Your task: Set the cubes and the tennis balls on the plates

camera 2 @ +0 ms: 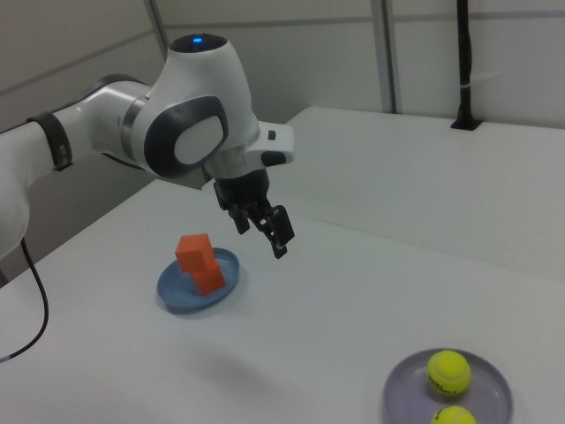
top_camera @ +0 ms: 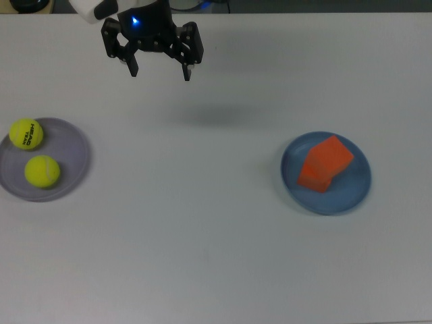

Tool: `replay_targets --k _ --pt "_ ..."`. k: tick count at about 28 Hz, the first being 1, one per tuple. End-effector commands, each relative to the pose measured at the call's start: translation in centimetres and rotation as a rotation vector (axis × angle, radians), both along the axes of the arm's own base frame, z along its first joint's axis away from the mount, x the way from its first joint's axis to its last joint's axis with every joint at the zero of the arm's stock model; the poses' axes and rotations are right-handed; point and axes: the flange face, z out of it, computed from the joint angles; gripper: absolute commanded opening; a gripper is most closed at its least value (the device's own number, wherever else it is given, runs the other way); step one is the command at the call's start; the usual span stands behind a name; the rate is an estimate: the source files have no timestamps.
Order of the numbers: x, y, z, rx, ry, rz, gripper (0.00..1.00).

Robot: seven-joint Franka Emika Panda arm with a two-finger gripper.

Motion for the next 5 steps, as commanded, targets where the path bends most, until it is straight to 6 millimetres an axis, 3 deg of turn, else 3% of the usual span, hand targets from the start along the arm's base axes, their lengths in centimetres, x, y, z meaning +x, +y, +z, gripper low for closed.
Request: replay_targets --k 1,5 --pt "-1.31 -0.13 0.87 -0.014 0.012 -0.011 1.0" --pt "-1.42 -0.26 0.99 -0.013 0.01 -0.012 1.0"
